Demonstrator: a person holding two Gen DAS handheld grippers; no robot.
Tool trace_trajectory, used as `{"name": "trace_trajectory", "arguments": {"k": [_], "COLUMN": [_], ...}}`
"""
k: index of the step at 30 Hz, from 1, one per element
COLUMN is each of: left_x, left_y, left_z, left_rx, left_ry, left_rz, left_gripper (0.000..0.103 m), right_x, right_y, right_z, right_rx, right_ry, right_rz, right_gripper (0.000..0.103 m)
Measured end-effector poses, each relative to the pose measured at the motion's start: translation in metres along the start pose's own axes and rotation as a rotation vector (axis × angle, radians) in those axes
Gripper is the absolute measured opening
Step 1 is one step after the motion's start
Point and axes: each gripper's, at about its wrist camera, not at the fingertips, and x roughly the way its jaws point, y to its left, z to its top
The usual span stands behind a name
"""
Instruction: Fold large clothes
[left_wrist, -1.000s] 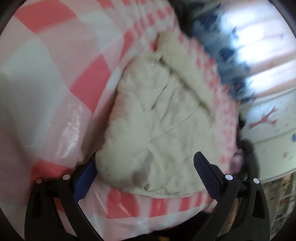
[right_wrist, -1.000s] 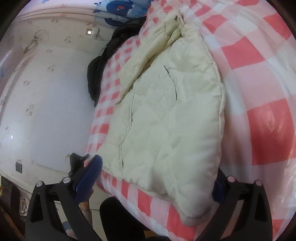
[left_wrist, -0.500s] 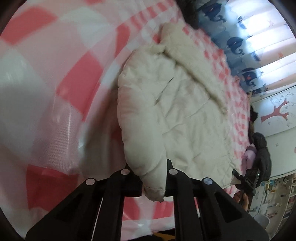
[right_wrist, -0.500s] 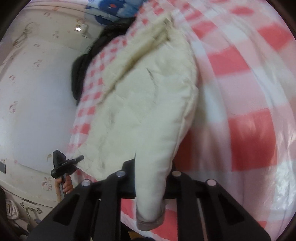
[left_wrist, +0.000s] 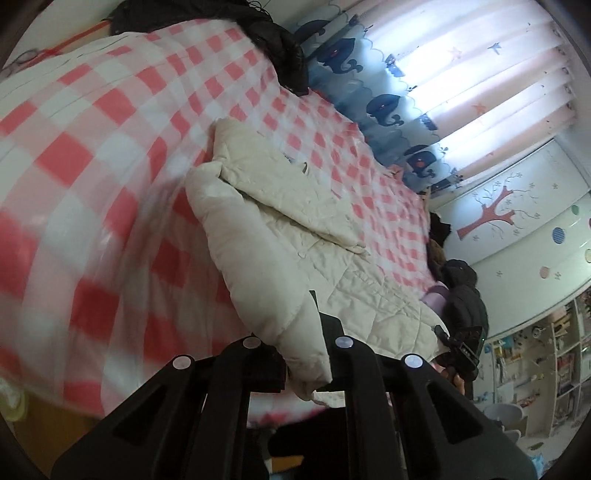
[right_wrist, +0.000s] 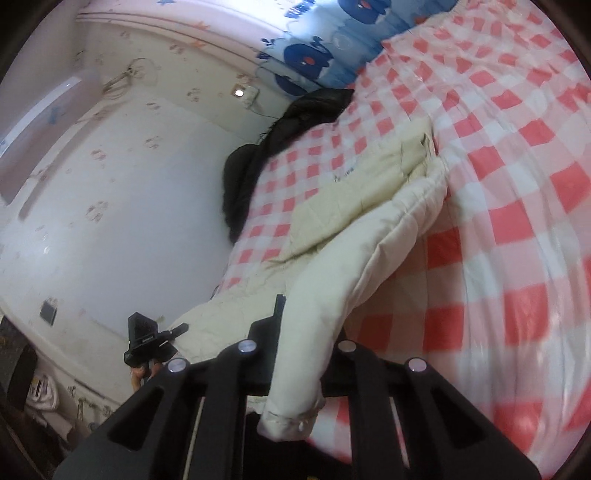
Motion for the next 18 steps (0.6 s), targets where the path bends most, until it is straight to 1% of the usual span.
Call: {"name": "trace_trajectory", "arguments": {"k": [2, 5, 6, 8, 9, 10, 11, 12, 13, 14, 15, 16, 17, 18], "left_x": [-0.014, -0.028, -0.031, -0.032, -0.030, -0.027, -0.022, -0.020, -0.020, -0.023, -0.032, -0.044, -0.053, -0.066], "left_y": [0.010, 0.032, 0.039, 0.050, 0.054, 0.058, 0.065, 0.071, 0.080, 0.086, 0.093, 0.098, 0.100, 0.103], "left_z": [-0.020, -0.058, -0.072, -0.099, -0.115, -0.126, -0.141, -0.150, -0.156, -0.159, -0.158, -0.154, -0.148, -0.139], "left_rx": [-0.015, -0.051, -0.060, -0.039, -0.013, 0.006, 0.034, 0.048, 0.048, 0.039, 0.024, 0.013, 0.002, -0.022], "left_ry": [0.004, 0.025, 0.038, 0.085, 0.121, 0.153, 0.208, 0.233, 0.247, 0.249, 0.231, 0.198, 0.167, 0.117], "left_rz": [-0.009, -0.014, -0.015, -0.016, -0.008, 0.000, 0.031, 0.085, 0.147, 0.177, 0.212, 0.266, 0.305, 0.335], "left_gripper": [0.007, 0.007, 0.007, 0.008, 0.009, 0.012, 0.017, 0.021, 0.031, 0.037, 0.038, 0.044, 0.052, 0.056], "right_x": [-0.017, -0.046, -0.056, -0.067, -0.072, -0.074, -0.073, -0.072, -0.073, -0.080, -0.090, -0.101, -0.110, -0.121], "right_y": [0.003, 0.003, -0.001, -0.007, -0.013, -0.019, -0.028, -0.035, -0.048, -0.059, -0.067, -0.071, -0.073, -0.072], "right_z": [-0.017, -0.053, -0.071, -0.096, -0.112, -0.126, -0.142, -0.152, -0.161, -0.167, -0.167, -0.163, -0.157, -0.147], "right_rx": [0.000, 0.009, 0.021, 0.033, 0.039, 0.041, 0.033, 0.034, 0.056, 0.085, 0.104, 0.117, 0.124, 0.127], "right_ry": [-0.003, 0.001, 0.009, 0.022, 0.044, 0.085, 0.144, 0.180, 0.211, 0.215, 0.181, 0.140, 0.102, 0.048], "right_rz": [0.006, 0.006, 0.005, -0.015, -0.039, -0.058, -0.112, -0.166, -0.209, -0.244, -0.281, -0.313, -0.336, -0.373], "right_gripper": [0.013, 0.013, 0.013, 0.013, 0.013, 0.013, 0.014, 0.021, 0.034, 0.039, 0.045, 0.049, 0.052, 0.060]}}
